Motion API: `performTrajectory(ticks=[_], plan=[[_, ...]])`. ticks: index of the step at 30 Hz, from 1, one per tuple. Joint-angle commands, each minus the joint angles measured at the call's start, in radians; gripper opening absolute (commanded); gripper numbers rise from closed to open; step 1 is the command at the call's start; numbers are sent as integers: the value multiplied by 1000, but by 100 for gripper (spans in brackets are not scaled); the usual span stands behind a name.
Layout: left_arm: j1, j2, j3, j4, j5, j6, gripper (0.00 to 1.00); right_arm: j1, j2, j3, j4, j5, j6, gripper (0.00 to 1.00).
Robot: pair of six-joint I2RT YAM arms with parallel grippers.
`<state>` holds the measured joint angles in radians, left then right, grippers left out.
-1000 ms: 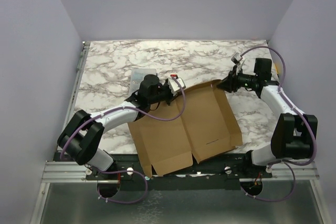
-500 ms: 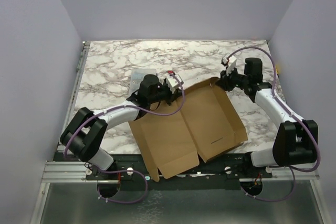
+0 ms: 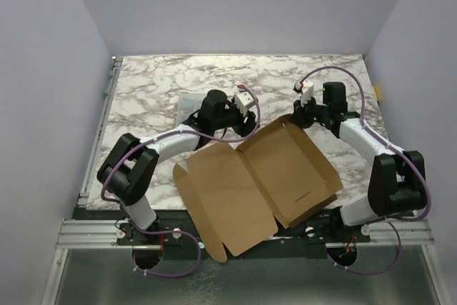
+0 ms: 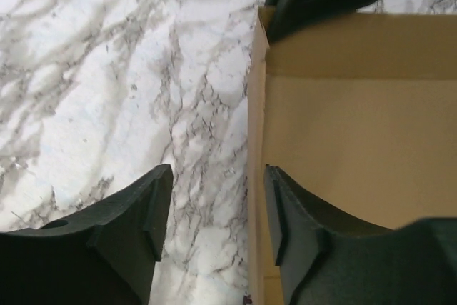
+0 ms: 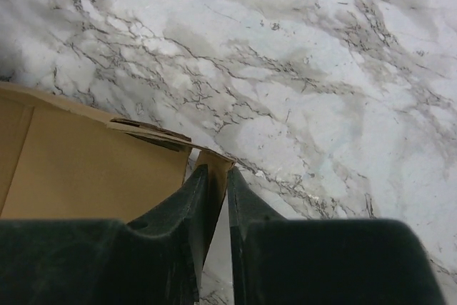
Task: Fold the paper box
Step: Fold the paper box at the center of the board.
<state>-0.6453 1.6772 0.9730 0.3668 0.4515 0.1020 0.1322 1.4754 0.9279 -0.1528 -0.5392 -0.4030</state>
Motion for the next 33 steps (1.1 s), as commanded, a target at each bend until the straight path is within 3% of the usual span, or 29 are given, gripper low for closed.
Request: performTrajectory(ticks=[1,2,3,9,15,21,24,28,33], plan=[[-1,0,78,-102,19,19,68,4,25,9,-14,-49,13,18],[0,28,100,-133,35,17,90,4,34,14,-19,-54,14,19],[0,53,122,-164,46,13,98,4,43,22,-31,-55,14,19],[-19,125,172,-203,98,-3,99,4,73,45,-70,-79,4,25],[-3,193,233,-256,125,-9,99,2,82,61,-102,-85,-15,47],[-11,203,232,-289,75,32,86,-38,33,80,-120,-81,-38,74],[-11,213,233,-308,73,39,72,-65,-1,85,-172,-225,-119,83],[-10,225,249,-316,93,30,63,-66,69,136,-323,-454,-231,84],[-13,232,269,-321,101,17,60,-66,197,172,-384,-520,-203,81]])
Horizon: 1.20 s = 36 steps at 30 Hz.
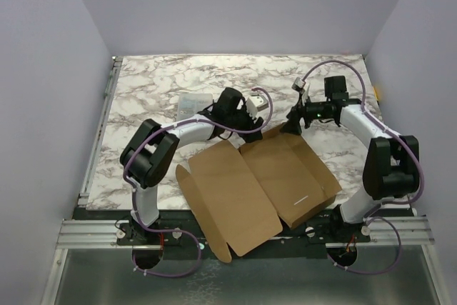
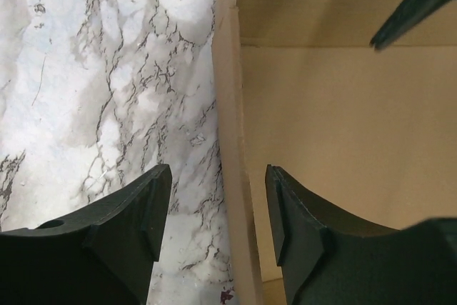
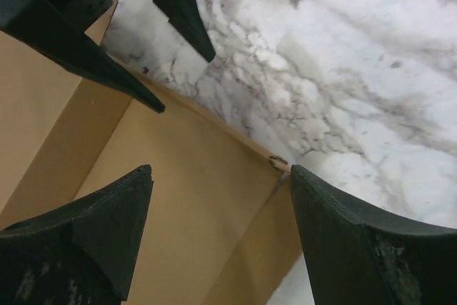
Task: Fold the paper box
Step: Fold the paper box at the center of the board.
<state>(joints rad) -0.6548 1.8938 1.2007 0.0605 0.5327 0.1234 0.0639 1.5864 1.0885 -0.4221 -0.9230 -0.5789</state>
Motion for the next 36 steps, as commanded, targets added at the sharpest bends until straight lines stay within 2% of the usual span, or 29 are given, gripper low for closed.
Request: performTrajectory(ticks=[1,12,21,26,32,36], plan=[[-3,16,42,-17,22,-4,60,1,96,4,-101,-136,-11,81],[-13,49,40,-37,26,-9,60,-21,180,-4,21,-52,102,79],[-22,77,51,-37,27,-13,54,-20,235,3,48,-123,94,78],[-23,89,62,-38,58,-11,47,-18,255,17,62,-141,96,77],[-23,98,72,-37,88,-5,43,-19,291,43,58,-151,92,76],[-20,114,86,-37,121,-10,36,-19,290,35,76,-179,73,76]])
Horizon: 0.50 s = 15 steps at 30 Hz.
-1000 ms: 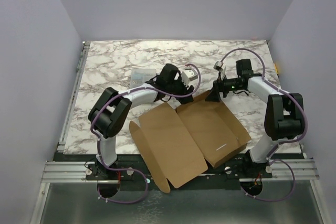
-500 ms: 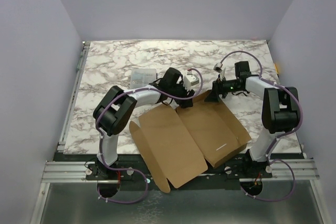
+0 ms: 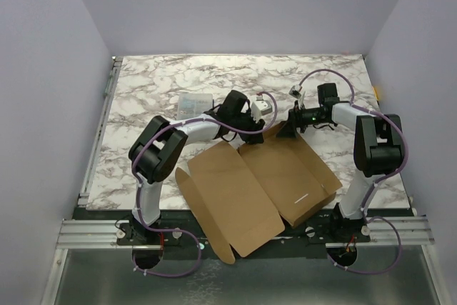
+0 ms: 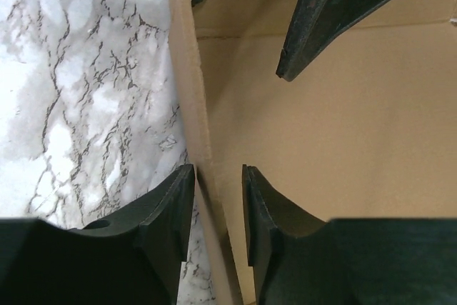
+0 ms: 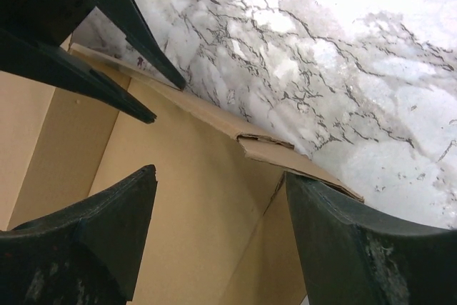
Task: Fold the paper box
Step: Fold the paper box at the center of the board.
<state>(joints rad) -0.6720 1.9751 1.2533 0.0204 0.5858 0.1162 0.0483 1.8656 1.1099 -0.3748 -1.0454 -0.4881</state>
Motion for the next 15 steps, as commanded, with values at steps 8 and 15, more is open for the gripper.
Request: performTrajectory(ticks=[8,15], plan=[[-2,52,65,6,116,-36,22,2,4,12,33,-105,-23,75],[17,40,61,68,168,-102,14,2,-9,3,16,-107,-30,74]])
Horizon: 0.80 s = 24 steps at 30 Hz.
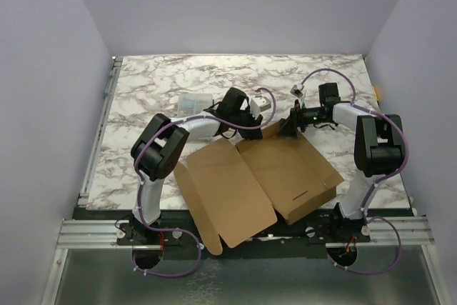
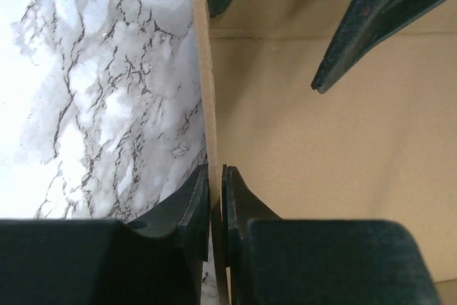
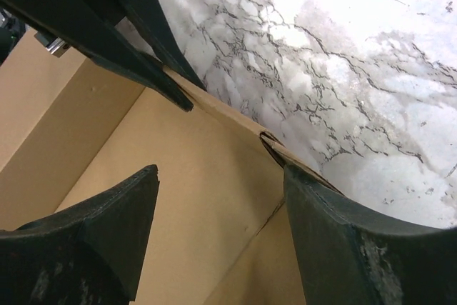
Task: Fold the paper box
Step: Fold the paper box at the center of the board.
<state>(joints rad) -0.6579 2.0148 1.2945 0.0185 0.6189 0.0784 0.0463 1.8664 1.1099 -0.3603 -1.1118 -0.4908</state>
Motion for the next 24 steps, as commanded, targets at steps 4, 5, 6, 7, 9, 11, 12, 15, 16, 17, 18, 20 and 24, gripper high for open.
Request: performTrajectory(ticks=[4,5,6,7,9,11,12,15,16,17,18,20,24], plan=[[8,-13,5,100,120,-74,14,4,-16,19,-66,-117,-69,71],[9,-17,0,107,119,-75,14,4,-18,21,-74,-128,-67,70],[9,-20,-4,118,119,-99,14,4,-19,23,-75,-127,-59,69],[8,-23,-7,127,121,-108,14,4,-18,25,-72,-121,-48,68],[9,-24,-8,146,133,-129,15,4,-19,25,-66,-109,-35,67],[10,-19,-3,152,142,-148,15,4,-27,23,-67,-116,-32,66],[9,-18,-3,158,148,-154,15,4,-33,20,-62,-115,-25,66],[13,-18,-5,174,171,-177,15,4,-62,9,-35,-69,3,66],[16,-18,-9,185,180,-190,15,4,-67,8,-24,-40,16,65],[18,-18,-9,186,182,-197,15,4,-72,8,-8,10,43,65],[20,-17,-10,189,186,-202,16,4,-79,6,6,61,64,66],[27,-17,-13,190,191,-217,16,4,-99,0,23,140,79,66],[40,-21,-30,237,204,-265,15,4,-106,-10,18,172,100,66]])
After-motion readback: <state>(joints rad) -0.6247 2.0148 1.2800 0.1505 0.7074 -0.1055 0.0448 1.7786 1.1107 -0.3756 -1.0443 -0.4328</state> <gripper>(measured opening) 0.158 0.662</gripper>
